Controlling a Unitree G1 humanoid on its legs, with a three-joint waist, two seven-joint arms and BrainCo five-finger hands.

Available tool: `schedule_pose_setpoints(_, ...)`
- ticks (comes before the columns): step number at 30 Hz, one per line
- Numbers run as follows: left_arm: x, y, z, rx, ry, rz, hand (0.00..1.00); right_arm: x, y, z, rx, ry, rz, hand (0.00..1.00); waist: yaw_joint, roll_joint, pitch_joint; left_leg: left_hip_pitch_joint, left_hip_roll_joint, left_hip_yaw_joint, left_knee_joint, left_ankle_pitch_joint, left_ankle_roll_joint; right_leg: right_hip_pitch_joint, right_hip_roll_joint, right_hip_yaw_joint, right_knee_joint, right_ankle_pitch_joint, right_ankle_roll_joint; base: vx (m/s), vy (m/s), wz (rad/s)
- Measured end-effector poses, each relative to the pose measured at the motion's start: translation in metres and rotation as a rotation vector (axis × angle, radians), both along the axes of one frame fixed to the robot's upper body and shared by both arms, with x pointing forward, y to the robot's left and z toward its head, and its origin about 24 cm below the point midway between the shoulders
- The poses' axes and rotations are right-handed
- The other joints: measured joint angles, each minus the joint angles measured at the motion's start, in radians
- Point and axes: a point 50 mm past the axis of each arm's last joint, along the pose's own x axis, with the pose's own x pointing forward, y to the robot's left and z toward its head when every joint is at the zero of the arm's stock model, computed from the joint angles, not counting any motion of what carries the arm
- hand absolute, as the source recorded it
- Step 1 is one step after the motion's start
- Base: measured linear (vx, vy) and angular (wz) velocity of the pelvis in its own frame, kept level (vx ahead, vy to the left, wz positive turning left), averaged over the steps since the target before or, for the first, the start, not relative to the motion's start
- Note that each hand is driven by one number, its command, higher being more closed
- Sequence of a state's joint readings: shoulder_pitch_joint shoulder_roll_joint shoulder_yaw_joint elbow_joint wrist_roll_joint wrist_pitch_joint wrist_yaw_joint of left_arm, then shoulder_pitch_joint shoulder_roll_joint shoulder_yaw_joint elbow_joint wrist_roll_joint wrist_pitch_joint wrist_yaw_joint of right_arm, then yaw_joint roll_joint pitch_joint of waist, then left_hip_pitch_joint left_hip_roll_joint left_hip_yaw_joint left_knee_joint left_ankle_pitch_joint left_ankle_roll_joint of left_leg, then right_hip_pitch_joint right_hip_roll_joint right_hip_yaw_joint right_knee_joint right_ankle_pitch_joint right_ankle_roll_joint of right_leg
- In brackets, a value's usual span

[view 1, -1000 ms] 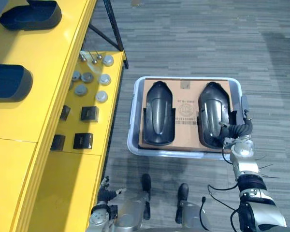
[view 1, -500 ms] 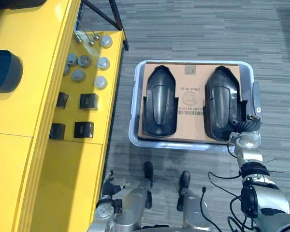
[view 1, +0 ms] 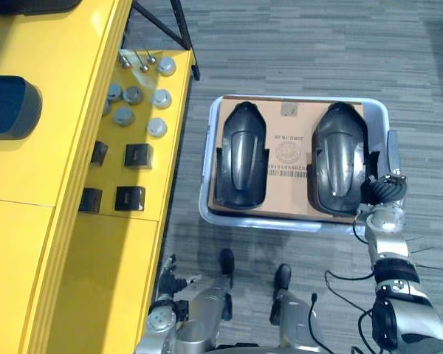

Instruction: Walk over and take plastic housings, then place them on the shelf

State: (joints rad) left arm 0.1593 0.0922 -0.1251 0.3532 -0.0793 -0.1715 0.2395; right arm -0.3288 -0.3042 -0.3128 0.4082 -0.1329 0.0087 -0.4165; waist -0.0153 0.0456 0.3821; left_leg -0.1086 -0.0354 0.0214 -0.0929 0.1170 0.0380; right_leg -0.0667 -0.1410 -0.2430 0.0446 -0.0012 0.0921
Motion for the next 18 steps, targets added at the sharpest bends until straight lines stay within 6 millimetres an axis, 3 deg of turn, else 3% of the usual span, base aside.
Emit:
schedule_pose_setpoints(5, 0.015, -0.005, 0.05, -0.025, -0.234, -0.015, 0.0, -0.023, 0.017, -0.008, -0.01, -0.032, -0.017, 1.0, -0.015, -0.028, -0.076, 0.022, -0.004, -0.016, -0.001, -0.001, 0.0, 0.035, -0.002, -0.017, -0.009, -0.014, 0.003, 0.04, -0.016, 0.11)
schedule_pose_setpoints(9, 0.024, -0.012, 0.106, -0.073, -0.493, -0.025, 0.0, -0.022, 0.041, 0.014, -0.049, -0.137, 0.04, 1.0, -0.025, -0.025, -0.104, 0.049, -0.004, -0.027, -0.001, -0.002, -0.001, 0.07, -0.001, -0.033, -0.014, -0.019, 0.002, 0.02, -0.009, 0.08)
schedule_pose_setpoints(12, 0.029, -0.025, 0.136, -0.118, -0.628, -0.06, 0.0, -0.02, 0.059, 0.03, -0.092, -0.203, 0.1, 1.0, -0.024, -0.025, -0.141, 0.056, -0.003, -0.028, -0.001, -0.002, -0.001, 0.079, -0.001, -0.035, -0.015, -0.019, 0.002, 0.0, 0.0, 0.0)
schedule_pose_setpoints(18, 0.036, -0.057, 0.167, -0.205, -0.756, -0.14, 0.0, -0.016, 0.1, 0.037, -0.16, -0.225, 0.219, 1.0, -0.023, -0.025, -0.191, 0.081, -0.002, -0.019, -0.001, -0.001, -0.001, 0.098, -0.001, -0.026, -0.013, -0.019, 0.002, -0.02, 0.004, -0.03)
